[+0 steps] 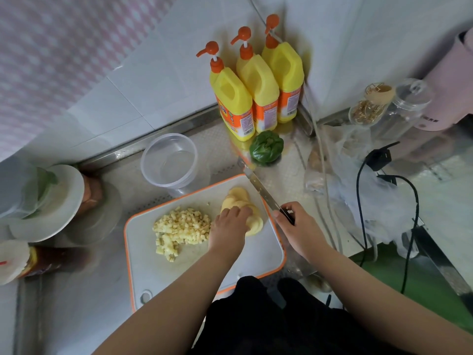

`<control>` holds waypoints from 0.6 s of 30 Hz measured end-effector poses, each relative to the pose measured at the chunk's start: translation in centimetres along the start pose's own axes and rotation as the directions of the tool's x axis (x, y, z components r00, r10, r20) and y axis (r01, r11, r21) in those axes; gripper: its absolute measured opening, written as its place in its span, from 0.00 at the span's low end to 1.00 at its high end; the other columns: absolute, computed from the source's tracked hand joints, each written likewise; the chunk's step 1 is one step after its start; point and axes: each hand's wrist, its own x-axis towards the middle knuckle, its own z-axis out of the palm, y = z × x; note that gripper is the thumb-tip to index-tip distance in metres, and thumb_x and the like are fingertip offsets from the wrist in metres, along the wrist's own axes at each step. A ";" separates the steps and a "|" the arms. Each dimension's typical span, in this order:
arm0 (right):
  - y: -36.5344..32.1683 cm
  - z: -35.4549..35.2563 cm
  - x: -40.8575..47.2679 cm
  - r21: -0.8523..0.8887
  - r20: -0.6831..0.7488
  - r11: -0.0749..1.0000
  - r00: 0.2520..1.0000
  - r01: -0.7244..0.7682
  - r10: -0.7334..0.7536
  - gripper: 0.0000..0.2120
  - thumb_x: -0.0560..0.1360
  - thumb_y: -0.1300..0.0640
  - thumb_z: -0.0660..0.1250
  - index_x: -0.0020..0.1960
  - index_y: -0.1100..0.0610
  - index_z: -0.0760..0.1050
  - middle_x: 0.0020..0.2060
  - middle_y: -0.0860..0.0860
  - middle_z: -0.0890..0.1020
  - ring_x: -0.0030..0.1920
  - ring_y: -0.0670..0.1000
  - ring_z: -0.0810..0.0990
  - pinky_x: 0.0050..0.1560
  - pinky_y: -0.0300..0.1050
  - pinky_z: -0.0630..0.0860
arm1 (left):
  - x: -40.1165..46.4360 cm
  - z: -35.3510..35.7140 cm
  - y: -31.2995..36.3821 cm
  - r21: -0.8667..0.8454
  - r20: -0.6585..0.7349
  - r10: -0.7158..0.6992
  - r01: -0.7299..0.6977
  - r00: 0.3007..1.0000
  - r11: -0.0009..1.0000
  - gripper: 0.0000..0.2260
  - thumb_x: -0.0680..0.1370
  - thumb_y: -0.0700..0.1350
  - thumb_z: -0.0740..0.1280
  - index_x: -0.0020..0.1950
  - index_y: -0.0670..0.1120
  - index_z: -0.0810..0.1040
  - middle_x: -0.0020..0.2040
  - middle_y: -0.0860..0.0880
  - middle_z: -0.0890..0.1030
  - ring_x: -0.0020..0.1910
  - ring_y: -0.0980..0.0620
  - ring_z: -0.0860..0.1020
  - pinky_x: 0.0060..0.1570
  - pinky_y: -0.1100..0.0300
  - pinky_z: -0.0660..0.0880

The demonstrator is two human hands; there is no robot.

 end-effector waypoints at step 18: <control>-1.7 3.2 -0.8 0.095 -0.021 0.991 0.995 0.094 -0.093 0.11 0.78 0.44 0.62 0.55 0.50 0.71 0.35 0.44 0.78 0.34 0.44 0.76 0.33 0.41 0.69 | -4.7 -2.4 -4.0 -0.616 0.225 -0.369 0.425 0.902 0.663 0.10 0.80 0.45 0.67 0.61 0.51 0.75 0.54 0.52 0.78 0.47 0.53 0.75 0.40 0.69 0.71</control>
